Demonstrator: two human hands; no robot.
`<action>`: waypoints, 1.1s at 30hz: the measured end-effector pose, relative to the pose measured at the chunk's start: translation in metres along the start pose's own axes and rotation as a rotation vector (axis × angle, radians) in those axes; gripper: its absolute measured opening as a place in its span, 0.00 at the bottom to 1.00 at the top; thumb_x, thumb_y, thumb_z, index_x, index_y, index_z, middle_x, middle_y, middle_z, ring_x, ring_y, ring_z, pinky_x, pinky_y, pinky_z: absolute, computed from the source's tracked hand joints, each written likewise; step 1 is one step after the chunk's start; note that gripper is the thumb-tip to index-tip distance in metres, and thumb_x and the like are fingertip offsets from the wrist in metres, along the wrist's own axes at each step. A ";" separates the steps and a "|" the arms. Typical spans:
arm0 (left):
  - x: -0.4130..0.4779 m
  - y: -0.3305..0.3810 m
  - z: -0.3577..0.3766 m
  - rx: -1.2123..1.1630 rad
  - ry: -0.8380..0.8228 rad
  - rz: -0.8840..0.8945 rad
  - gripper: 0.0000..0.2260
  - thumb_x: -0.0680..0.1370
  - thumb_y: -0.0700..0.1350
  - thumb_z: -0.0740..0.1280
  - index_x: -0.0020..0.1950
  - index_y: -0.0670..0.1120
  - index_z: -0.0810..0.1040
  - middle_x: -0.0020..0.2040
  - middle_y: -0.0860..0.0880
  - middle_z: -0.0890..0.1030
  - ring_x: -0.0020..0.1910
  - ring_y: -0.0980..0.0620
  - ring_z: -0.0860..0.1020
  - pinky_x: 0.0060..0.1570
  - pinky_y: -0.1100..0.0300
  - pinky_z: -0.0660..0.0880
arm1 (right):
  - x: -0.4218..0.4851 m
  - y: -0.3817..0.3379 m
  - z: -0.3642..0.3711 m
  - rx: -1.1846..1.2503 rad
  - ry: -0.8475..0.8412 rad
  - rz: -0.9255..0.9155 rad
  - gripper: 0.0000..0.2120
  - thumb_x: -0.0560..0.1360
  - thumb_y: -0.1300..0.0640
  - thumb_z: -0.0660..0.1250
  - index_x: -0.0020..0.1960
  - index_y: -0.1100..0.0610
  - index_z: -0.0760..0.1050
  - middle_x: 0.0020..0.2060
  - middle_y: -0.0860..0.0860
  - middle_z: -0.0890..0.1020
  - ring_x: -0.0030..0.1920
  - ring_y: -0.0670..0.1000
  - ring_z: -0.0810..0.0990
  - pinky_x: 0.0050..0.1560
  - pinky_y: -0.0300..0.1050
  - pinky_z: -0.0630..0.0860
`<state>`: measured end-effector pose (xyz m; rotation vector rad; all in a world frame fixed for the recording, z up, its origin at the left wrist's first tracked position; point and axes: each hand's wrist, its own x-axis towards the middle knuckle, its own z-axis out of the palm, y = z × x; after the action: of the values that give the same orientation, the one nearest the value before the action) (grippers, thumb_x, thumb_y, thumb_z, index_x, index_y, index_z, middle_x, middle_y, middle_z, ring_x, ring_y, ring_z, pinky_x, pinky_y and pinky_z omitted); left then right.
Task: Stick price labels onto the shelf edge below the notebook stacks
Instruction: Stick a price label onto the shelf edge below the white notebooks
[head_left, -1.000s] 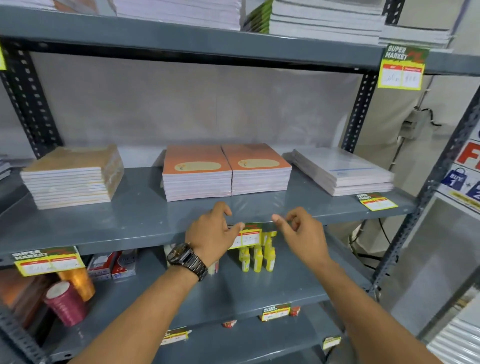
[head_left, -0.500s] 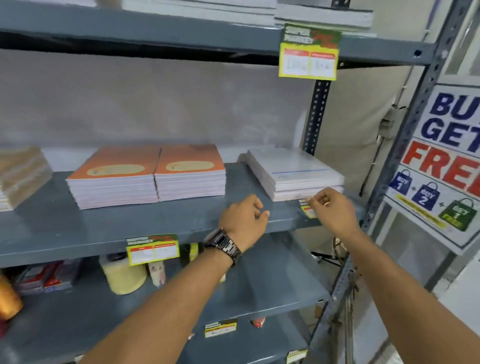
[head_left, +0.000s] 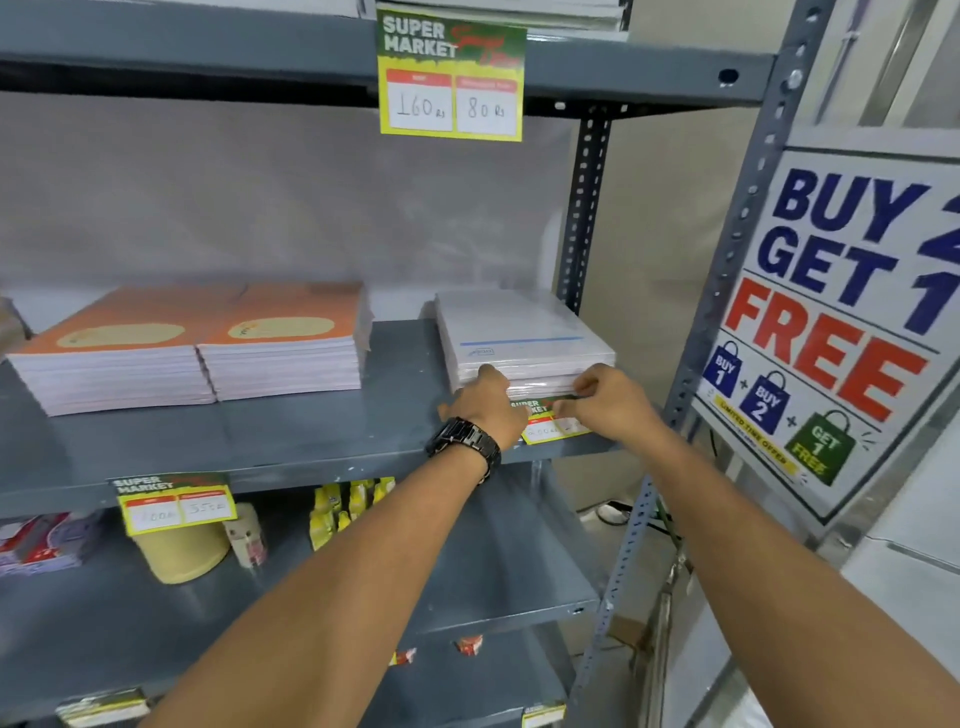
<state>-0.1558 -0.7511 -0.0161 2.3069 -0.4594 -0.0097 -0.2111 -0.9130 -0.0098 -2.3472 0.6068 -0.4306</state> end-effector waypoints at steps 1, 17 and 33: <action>0.002 0.001 0.002 -0.040 0.009 -0.004 0.14 0.70 0.48 0.70 0.53 0.50 0.70 0.50 0.48 0.82 0.52 0.43 0.80 0.56 0.48 0.75 | 0.002 0.001 0.000 0.041 -0.009 0.005 0.20 0.63 0.51 0.79 0.51 0.56 0.77 0.48 0.51 0.82 0.50 0.53 0.80 0.47 0.45 0.74; -0.058 -0.029 0.020 -0.100 0.061 0.251 0.03 0.72 0.43 0.72 0.44 0.49 0.83 0.42 0.51 0.86 0.41 0.53 0.83 0.47 0.53 0.81 | -0.053 0.036 -0.005 0.005 -0.061 -0.346 0.03 0.69 0.61 0.76 0.41 0.56 0.83 0.44 0.52 0.78 0.37 0.45 0.76 0.43 0.36 0.73; -0.051 -0.028 0.021 0.079 0.101 0.311 0.04 0.73 0.44 0.69 0.46 0.51 0.83 0.45 0.50 0.84 0.43 0.49 0.81 0.44 0.52 0.79 | -0.058 0.035 0.024 -0.042 0.074 -0.386 0.01 0.71 0.57 0.74 0.43 0.53 0.83 0.38 0.50 0.81 0.41 0.49 0.78 0.42 0.44 0.75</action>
<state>-0.1976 -0.7312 -0.0575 2.2755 -0.7727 0.2800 -0.2598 -0.8930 -0.0587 -2.4998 0.1925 -0.6849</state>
